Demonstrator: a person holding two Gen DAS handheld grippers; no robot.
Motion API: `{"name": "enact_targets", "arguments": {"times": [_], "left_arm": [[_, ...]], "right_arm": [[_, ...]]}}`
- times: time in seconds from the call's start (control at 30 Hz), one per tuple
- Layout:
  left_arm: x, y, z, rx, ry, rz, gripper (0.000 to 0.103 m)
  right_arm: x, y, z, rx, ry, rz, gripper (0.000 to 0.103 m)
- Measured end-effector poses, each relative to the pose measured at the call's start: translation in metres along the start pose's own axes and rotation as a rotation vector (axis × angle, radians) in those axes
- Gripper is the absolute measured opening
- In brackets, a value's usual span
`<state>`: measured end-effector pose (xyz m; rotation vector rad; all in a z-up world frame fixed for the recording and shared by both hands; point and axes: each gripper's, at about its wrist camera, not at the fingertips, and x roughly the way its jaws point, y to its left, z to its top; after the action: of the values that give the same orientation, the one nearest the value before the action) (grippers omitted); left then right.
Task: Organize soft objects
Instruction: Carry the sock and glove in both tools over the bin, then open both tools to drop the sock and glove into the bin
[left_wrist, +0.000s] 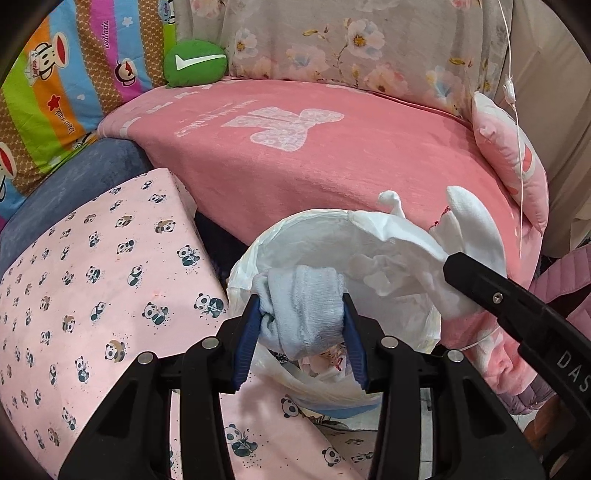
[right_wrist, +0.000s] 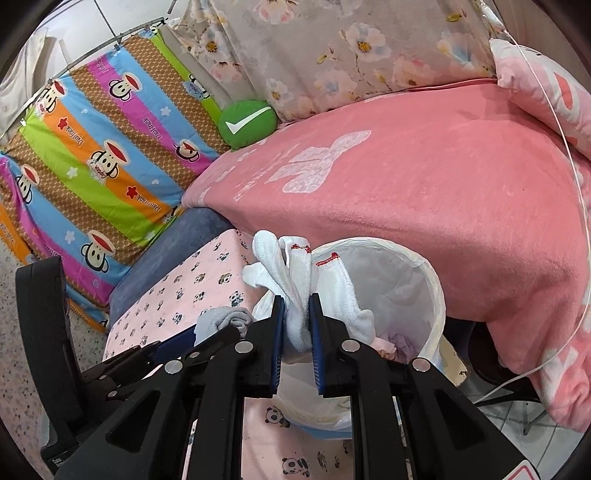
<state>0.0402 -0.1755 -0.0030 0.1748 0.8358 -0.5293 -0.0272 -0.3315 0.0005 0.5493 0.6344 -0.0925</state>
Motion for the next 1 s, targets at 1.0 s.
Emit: {"name": "enact_targets", "arguments": {"times": [1.0], "left_arm": [[-0.009, 0.023, -0.003, -0.033, -0.056, 0.116, 0.081]], "right_arm": [[0.009, 0.020, 0.015, -0.072, -0.008, -0.039, 0.042]]}}
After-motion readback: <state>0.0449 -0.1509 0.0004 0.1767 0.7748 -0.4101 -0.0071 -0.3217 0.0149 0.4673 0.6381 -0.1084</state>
